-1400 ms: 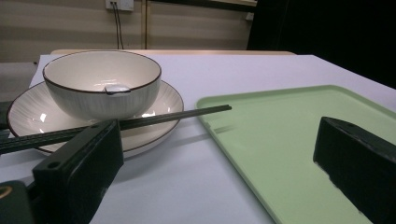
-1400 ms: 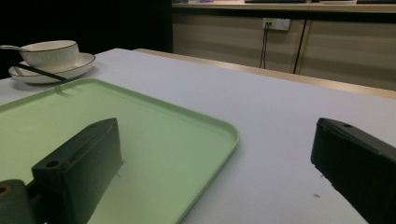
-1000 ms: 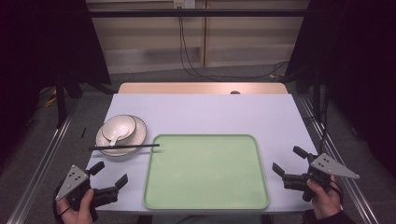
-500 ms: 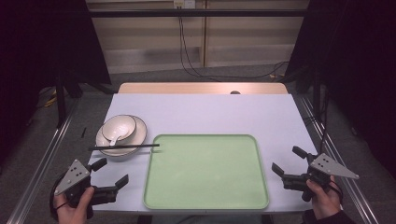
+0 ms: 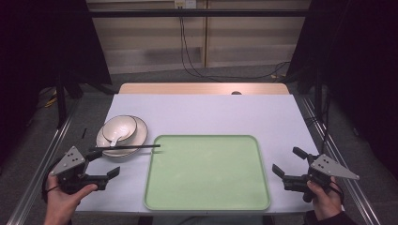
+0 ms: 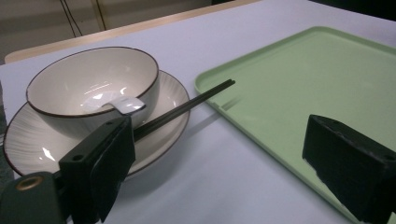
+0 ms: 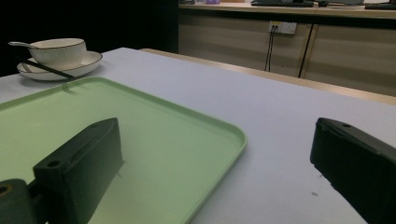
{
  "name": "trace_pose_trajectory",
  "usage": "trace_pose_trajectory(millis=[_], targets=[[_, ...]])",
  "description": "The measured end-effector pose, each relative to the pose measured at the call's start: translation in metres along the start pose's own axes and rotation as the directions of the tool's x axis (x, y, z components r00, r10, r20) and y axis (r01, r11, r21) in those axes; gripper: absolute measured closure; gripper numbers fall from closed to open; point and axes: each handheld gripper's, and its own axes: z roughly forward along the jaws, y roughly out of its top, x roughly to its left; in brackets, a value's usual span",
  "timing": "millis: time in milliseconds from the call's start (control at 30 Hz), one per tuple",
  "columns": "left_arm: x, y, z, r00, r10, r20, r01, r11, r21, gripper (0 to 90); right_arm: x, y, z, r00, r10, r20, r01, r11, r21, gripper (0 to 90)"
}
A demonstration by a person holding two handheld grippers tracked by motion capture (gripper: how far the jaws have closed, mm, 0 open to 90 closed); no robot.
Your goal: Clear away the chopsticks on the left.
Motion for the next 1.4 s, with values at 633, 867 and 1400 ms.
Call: trace_pose_trajectory(millis=[633,867,1400], targets=[[0.063,0.004,0.023,0.9956,0.088,0.031,-0.092,0.9841,0.152,36.2,0.000,-0.001,0.001,0.9998,-0.001,-0.022,0.001,1.000,0.008,1.8],[0.075,0.003,0.033,0.9858,0.158,0.056,-0.166,0.9657,0.200,61.8,0.001,-0.001,0.001,0.9996,-0.002,-0.028,0.002,1.000,0.010,1.8],[0.082,0.000,0.051,0.9613,0.251,0.114,-0.271,0.9340,0.232,73.4,0.002,-0.001,0.002,0.9997,0.000,-0.026,0.000,1.000,0.011,1.7]])
